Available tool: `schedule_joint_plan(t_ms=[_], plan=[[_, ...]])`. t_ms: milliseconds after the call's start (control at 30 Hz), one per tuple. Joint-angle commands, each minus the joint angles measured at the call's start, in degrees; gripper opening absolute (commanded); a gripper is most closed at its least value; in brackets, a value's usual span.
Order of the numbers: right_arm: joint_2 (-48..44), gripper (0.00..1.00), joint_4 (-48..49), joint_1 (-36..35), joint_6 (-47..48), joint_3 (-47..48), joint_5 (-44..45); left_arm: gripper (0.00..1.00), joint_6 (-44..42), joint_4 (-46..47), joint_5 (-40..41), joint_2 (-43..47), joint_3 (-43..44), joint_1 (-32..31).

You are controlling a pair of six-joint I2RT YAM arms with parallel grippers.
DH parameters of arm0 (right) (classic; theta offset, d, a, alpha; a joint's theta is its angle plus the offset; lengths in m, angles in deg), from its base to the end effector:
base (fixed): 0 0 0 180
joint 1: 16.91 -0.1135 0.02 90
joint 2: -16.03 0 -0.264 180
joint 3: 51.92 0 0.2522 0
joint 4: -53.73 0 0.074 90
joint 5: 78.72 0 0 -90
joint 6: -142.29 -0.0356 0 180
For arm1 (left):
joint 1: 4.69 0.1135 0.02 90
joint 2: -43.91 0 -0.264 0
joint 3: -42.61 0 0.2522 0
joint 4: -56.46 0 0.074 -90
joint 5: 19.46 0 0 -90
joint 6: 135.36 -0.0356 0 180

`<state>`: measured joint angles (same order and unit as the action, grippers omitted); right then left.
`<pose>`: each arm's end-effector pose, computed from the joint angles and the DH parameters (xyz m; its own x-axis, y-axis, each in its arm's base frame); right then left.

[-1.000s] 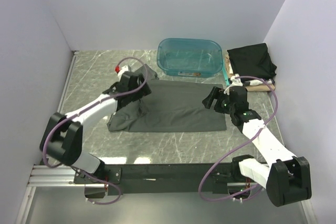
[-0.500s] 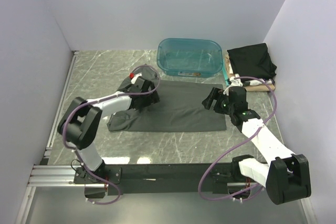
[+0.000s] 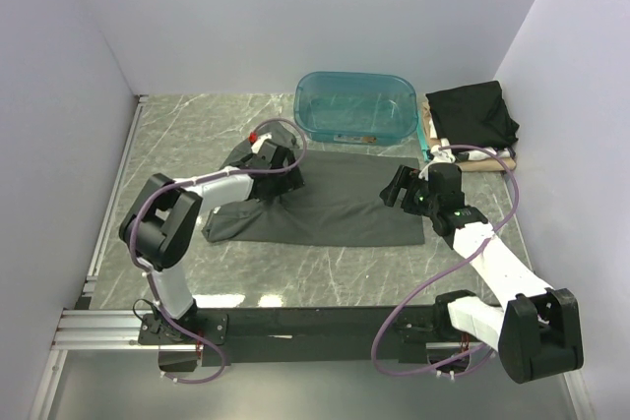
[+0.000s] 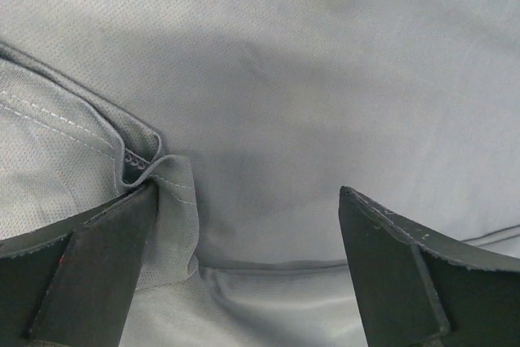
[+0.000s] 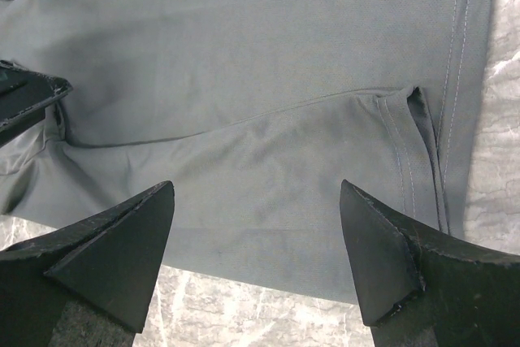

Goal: Fold and stack the t-shirts
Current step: Fold the tshirt

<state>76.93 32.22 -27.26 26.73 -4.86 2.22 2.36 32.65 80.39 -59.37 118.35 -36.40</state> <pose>0.2208 0.0460 0.2207 -0.6445 0.3154 -0.6965 -0.0285 0.9004 0.4341 0.3200 -0.1906 0.1686 -0.7629 -0.3855 -0.5190 -0.2043 0.9054 -0.3722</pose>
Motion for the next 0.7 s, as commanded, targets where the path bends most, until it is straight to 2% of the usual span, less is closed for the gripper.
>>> schedule_joint_plan(t_ms=[0,267,400,667], plan=[[0.09,0.89,1.24,-0.02,1.04,0.45,0.45,0.99,-0.79,-3.66,-0.45,3.16,-1.68,-0.72],[0.27,0.89,3.79,-0.20,-0.71,1.68,-2.19,1.00,-5.53,-5.69,4.31,17.83,0.08,-1.26],[2.19,0.89,5.37,-0.90,-1.24,0.98,-3.07,0.99,-5.28,-7.35,6.23,20.93,-0.98,-1.17],[11.68,0.89,3.54,-3.89,-3.17,2.03,2.80,0.99,0.52,-3.94,5.54,22.69,-13.27,1.64]])
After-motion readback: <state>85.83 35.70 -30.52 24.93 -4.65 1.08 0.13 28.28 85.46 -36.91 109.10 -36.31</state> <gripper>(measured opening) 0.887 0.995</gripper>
